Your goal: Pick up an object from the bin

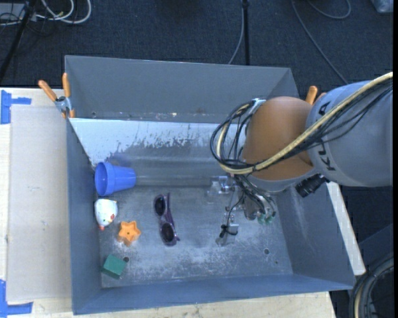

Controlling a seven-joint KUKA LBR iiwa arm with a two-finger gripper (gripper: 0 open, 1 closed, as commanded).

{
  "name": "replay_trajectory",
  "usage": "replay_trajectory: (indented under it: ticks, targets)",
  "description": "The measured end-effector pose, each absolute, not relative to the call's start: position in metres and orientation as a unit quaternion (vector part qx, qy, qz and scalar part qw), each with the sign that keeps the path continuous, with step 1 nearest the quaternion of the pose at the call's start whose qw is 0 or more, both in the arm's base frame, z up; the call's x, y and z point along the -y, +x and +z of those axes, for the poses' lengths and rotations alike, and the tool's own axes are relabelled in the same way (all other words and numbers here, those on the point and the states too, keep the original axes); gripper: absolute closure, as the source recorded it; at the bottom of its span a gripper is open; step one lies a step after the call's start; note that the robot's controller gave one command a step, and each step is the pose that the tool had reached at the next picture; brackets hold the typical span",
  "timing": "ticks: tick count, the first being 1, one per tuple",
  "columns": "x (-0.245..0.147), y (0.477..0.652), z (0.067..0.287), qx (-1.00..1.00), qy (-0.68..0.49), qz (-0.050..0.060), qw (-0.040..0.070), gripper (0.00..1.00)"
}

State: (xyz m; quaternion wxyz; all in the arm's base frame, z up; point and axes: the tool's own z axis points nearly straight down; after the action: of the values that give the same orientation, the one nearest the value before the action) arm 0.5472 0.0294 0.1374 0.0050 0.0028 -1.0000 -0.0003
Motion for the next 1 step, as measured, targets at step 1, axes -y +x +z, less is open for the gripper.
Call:
replay_trajectory:
  ticks: [1]
  targets:
    - [-0.0293,0.549,0.142,1.0,0.002,0.0,0.001,0.0]
